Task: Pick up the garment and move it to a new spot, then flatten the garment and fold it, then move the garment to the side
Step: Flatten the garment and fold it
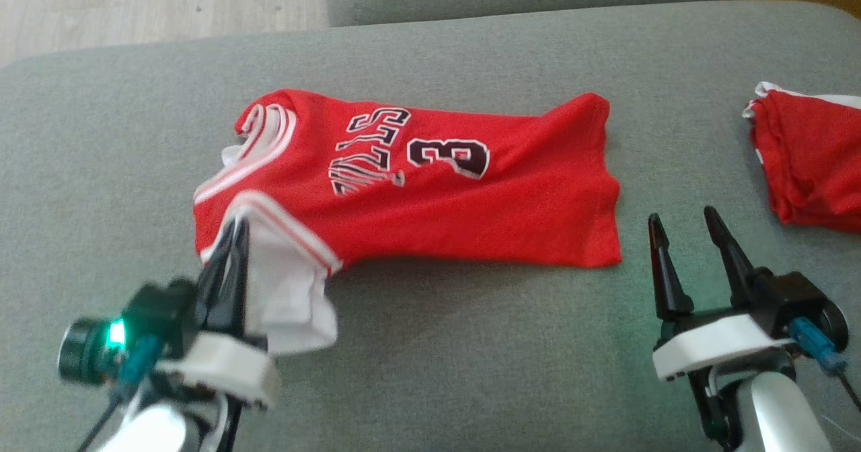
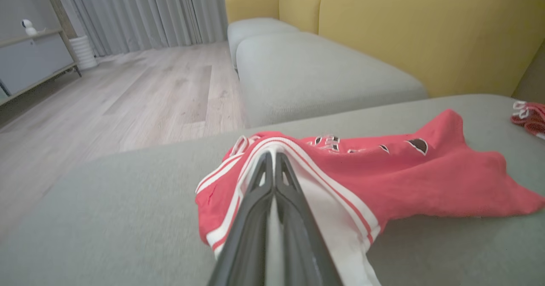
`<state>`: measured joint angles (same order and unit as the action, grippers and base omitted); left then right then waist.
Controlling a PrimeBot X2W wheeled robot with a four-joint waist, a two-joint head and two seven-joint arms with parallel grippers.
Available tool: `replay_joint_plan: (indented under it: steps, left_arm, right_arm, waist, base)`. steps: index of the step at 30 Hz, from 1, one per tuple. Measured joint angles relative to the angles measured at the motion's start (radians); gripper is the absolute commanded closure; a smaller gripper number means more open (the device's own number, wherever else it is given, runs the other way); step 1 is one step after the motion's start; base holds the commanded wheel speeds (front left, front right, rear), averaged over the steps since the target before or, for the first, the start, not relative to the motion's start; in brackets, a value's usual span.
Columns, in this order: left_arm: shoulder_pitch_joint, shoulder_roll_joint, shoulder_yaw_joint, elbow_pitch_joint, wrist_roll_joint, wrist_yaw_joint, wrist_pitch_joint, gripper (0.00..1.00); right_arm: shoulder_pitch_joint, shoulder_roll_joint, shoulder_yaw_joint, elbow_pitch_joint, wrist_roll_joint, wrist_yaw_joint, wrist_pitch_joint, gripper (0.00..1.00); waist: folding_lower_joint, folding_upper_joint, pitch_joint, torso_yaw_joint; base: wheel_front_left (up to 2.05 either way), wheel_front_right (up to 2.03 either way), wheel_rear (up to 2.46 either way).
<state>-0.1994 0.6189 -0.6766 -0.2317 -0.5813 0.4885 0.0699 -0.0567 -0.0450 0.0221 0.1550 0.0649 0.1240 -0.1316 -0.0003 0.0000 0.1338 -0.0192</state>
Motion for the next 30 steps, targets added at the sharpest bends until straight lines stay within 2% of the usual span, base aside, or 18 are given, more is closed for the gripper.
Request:
replay_joint_plan:
  steps: [3,8,15,16,17,18,22,30]
  left_arm:
    - [0.068,0.021,0.000,-0.015,-0.008,0.023,0.017,1.00]
    - [0.095,-0.009,-0.002,0.034,-0.046,0.021,-0.008,1.00]
    - [0.077,-0.127,-0.007,0.266,-0.083,-0.042,-0.095,1.00]
    - [0.069,-0.142,-0.011,0.294,-0.089,-0.056,-0.105,0.68]
    - [0.060,-0.157,-0.015,0.319,-0.089,-0.067,-0.118,0.07]
    - [0.052,-0.171,-0.018,0.337,-0.089,-0.072,-0.132,0.00]
    - [0.032,-0.204,-0.016,0.375,-0.097,-0.085,-0.184,0.00]
    - [0.057,-0.185,0.058,0.321,-0.109,-0.074,-0.278,0.00]
  right_arm:
    - [0.014,0.000,-0.004,0.001,0.000,0.000,0.008,0.00]
    - [0.023,0.000,-0.011,0.000,-0.005,0.000,0.010,0.00]
    - [0.022,0.000,-0.011,0.002,-0.005,0.000,0.017,0.00]
    - [0.022,0.000,-0.011,0.002,-0.006,0.000,0.017,0.00]
    - [0.022,0.000,-0.011,0.001,-0.010,0.000,0.017,0.00]
    - [0.022,0.000,-0.011,0.001,-0.014,0.000,0.018,0.00]
    - [0.022,0.000,-0.023,0.001,-0.014,0.000,0.019,0.00]
    - [0.031,0.000,-0.032,0.004,-0.013,0.000,0.017,0.00]
  waist:
    - [0.0000,0.0000,0.001,0.001]
    - [0.0002,0.0000,0.013,-0.006]
    - [0.0003,0.0000,0.028,-0.025]
    - [0.0003,0.0000,0.029,-0.026]
    - [0.0003,0.0000,0.028,-0.026]
    - [0.0003,0.0000,0.027,-0.025]
    - [0.0003,0.0000,0.017,-0.014]
    - [0.0003,0.0000,-0.037,0.026]
  base:
    - [0.00,0.00,0.00]
    - [0.00,0.00,0.00]
    - [0.00,0.00,0.00]
    - [0.00,0.00,0.00]
    - [0.00,0.00,0.00]
    - [0.00,0.00,0.00]
    - [0.00,0.00,0.00]
    - [0.00,0.00,0.00]
